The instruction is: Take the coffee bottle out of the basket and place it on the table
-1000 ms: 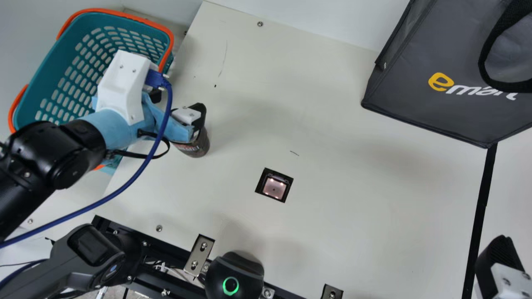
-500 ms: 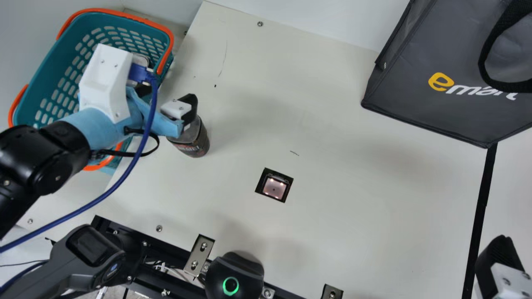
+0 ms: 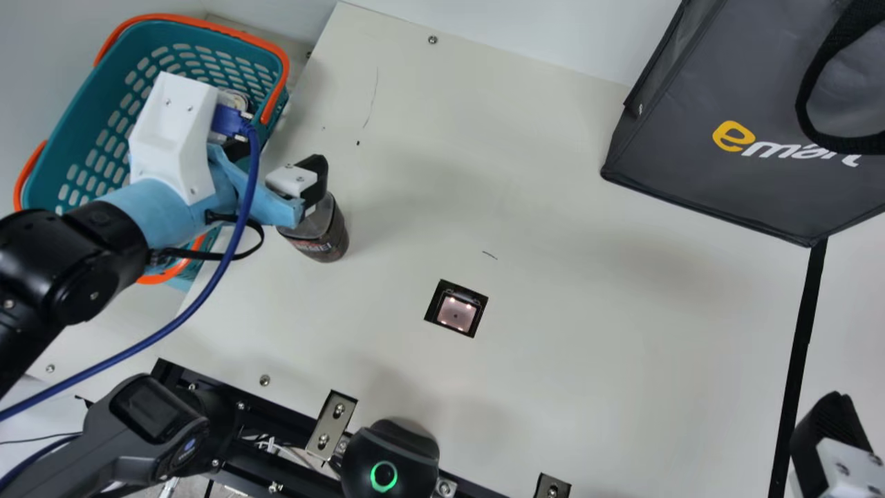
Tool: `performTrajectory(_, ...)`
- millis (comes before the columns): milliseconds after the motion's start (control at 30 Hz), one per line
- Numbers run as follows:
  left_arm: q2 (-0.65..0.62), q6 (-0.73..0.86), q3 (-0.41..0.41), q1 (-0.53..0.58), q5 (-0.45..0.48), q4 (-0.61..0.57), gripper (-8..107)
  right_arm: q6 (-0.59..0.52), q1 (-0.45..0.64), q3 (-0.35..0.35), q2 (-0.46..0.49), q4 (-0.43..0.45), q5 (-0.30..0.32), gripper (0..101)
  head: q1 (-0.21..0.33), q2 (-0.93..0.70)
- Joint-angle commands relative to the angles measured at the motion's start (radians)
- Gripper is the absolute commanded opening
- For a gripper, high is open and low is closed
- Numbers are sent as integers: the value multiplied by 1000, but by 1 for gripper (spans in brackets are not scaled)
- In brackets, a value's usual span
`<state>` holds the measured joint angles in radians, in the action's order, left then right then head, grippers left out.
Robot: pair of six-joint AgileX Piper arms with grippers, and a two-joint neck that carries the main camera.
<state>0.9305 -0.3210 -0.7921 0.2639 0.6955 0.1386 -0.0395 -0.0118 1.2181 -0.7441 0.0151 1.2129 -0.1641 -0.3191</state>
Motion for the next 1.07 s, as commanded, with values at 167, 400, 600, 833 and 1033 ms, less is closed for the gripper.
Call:
performTrajectory(167,0,0,0,0,0,0,90,0,0,0,0,0,0,91,26,-2)
performTrajectory(400,0,0,0,0,0,0,90,0,0,0,0,0,0,91,26,-2)
performTrajectory(600,0,0,0,0,0,0,90,0,0,0,0,0,0,91,26,-2)
performTrajectory(833,0,0,0,0,0,0,90,0,0,0,0,0,0,91,26,-2)
performTrajectory(1033,0,0,0,0,0,0,90,0,0,0,0,0,0,91,26,-2)
